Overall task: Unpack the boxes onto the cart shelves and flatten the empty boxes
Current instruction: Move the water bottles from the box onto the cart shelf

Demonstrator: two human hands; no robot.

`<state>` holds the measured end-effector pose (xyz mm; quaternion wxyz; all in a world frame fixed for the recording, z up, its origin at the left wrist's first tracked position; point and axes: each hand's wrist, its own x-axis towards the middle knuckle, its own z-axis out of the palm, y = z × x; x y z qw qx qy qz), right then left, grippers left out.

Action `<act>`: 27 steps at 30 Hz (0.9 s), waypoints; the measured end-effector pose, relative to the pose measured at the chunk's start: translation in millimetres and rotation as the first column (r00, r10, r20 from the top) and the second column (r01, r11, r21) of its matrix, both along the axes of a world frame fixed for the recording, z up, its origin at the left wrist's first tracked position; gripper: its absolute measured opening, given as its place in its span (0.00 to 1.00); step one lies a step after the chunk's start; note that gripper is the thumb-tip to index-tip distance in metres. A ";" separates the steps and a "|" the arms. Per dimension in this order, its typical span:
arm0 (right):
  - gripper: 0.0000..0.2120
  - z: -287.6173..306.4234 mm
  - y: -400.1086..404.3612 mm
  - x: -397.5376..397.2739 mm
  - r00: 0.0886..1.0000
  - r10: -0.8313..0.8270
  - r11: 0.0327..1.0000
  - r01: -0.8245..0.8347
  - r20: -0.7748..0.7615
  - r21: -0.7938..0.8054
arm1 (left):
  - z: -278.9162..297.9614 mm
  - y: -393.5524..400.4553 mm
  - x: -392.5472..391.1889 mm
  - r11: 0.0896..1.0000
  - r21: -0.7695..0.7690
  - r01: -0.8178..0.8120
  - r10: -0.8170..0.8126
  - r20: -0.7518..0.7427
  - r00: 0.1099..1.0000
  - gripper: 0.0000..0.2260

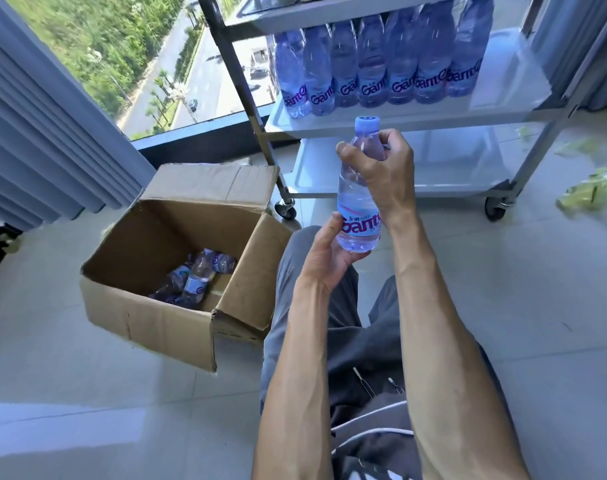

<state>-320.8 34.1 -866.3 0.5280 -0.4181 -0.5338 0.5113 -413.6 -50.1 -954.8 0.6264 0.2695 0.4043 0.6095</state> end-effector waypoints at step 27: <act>0.16 -43.6 244.5 58.6 0.760 -0.596 0.795 0.605 0.259 0.055 | 37.9 339.1 52.5 0.860 0.104 -0.499 0.411 -0.721 0.558 0.44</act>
